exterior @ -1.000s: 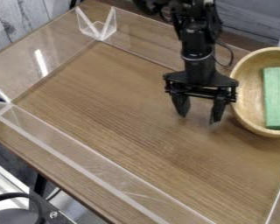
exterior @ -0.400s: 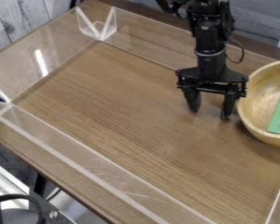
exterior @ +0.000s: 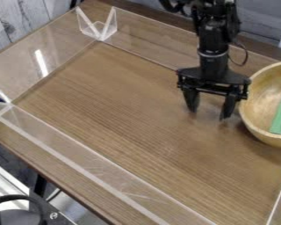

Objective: Remove the green block from inside the brown bowl and put it on the table

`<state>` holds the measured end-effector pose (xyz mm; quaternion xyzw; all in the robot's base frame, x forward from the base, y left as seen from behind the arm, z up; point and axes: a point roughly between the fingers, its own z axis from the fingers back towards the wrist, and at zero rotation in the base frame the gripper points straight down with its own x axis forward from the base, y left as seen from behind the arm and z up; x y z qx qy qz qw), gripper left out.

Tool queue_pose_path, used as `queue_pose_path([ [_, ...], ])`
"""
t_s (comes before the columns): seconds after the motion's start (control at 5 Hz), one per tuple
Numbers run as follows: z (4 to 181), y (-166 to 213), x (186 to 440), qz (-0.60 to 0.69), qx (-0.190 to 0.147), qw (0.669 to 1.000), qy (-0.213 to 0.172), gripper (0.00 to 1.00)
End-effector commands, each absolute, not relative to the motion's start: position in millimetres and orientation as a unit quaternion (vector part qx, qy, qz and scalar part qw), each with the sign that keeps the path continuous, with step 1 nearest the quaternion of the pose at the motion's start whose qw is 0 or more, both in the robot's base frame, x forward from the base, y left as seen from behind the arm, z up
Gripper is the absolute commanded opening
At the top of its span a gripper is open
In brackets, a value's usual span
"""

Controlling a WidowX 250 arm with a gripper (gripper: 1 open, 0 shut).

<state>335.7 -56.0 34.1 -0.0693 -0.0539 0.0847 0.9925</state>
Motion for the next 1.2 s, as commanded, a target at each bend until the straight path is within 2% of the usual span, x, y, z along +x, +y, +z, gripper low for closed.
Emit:
queue_pose_path([
  [0.0, 63.5, -59, 344, 0.057, -0.077, 0.991, -0.09, 0.0],
  [0.6, 64.6, -54, 341, 0.057, -0.071, 0.992, -0.091, 0.0],
  [1.0, 74.8, -49, 344, 0.006, -0.061, 0.992, -0.114, 0.0],
])
